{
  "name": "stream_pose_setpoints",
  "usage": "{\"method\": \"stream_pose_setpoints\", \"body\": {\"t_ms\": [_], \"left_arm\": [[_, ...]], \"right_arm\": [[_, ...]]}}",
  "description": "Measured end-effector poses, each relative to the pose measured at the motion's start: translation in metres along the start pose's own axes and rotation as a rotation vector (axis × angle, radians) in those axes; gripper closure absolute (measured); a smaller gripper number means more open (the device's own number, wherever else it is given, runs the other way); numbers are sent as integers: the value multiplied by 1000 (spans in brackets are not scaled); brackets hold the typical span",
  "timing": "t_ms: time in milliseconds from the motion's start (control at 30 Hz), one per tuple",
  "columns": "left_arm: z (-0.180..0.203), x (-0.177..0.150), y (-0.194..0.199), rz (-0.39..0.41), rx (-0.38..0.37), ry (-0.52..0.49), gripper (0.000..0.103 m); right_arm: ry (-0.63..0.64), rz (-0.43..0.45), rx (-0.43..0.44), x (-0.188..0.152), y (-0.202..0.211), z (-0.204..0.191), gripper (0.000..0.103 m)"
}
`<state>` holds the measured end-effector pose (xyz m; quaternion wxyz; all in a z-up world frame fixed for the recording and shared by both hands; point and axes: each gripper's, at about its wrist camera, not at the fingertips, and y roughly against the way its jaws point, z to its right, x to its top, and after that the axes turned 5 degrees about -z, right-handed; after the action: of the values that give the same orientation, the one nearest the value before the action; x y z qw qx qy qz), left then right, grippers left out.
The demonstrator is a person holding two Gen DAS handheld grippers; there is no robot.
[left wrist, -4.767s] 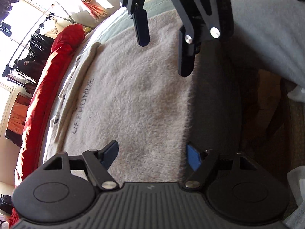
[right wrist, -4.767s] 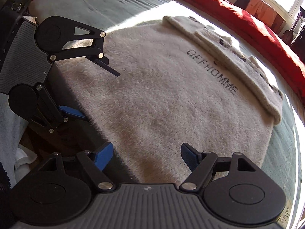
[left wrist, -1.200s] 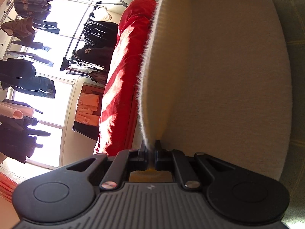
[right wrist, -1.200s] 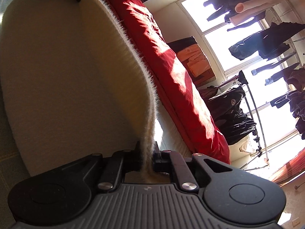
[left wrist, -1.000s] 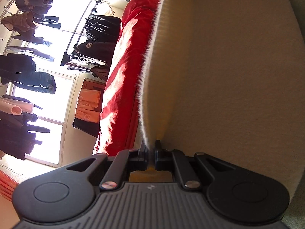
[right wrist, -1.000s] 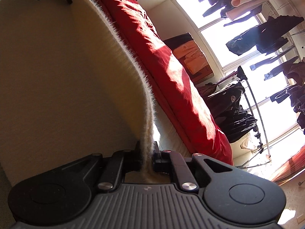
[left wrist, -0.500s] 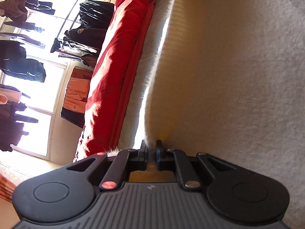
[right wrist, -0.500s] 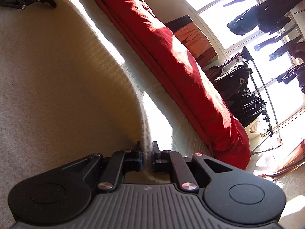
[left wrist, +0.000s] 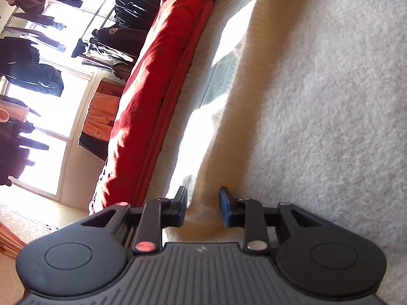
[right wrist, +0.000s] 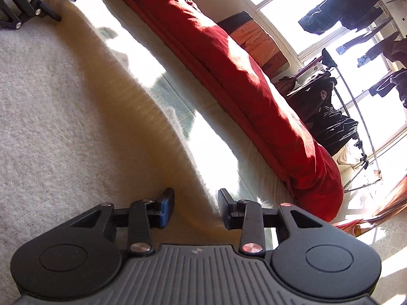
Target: Fold clothes
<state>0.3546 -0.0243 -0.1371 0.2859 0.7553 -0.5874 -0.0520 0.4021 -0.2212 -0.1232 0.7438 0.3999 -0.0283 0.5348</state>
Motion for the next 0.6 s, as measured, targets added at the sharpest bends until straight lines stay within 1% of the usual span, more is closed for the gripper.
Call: {"method": "stream_pose_setpoints", "body": {"t_ms": [133, 167, 233, 267, 367, 400, 500, 567, 600], "left_arm": [[-16, 2, 26, 18, 23, 33, 65], [-19, 2, 35, 20, 15, 50, 63], [-24, 1, 53, 27, -20, 85, 62], [-23, -1, 63, 30, -48, 99, 60], [-16, -8, 90, 36, -129, 130, 55], [-12, -10, 94, 28, -142, 136, 54], [-1, -21, 94, -27, -209, 205, 54], [8, -33, 86, -98, -236, 260, 54], [12, -39, 84, -126, -237, 276, 54]], "right_arm": [[-18, 38, 10, 2, 26, 13, 44], [-20, 48, 14, 2, 33, 16, 44], [-47, 53, 49, -1, 48, 23, 44], [-61, 55, 69, -3, 56, 27, 44], [-111, 29, 158, -15, 75, 32, 44], [-121, 12, 174, -20, 79, 31, 44], [-140, -36, 204, -38, 89, 23, 44], [-143, -73, 208, -51, 93, 17, 44], [-143, -92, 207, -58, 94, 13, 44]]}}
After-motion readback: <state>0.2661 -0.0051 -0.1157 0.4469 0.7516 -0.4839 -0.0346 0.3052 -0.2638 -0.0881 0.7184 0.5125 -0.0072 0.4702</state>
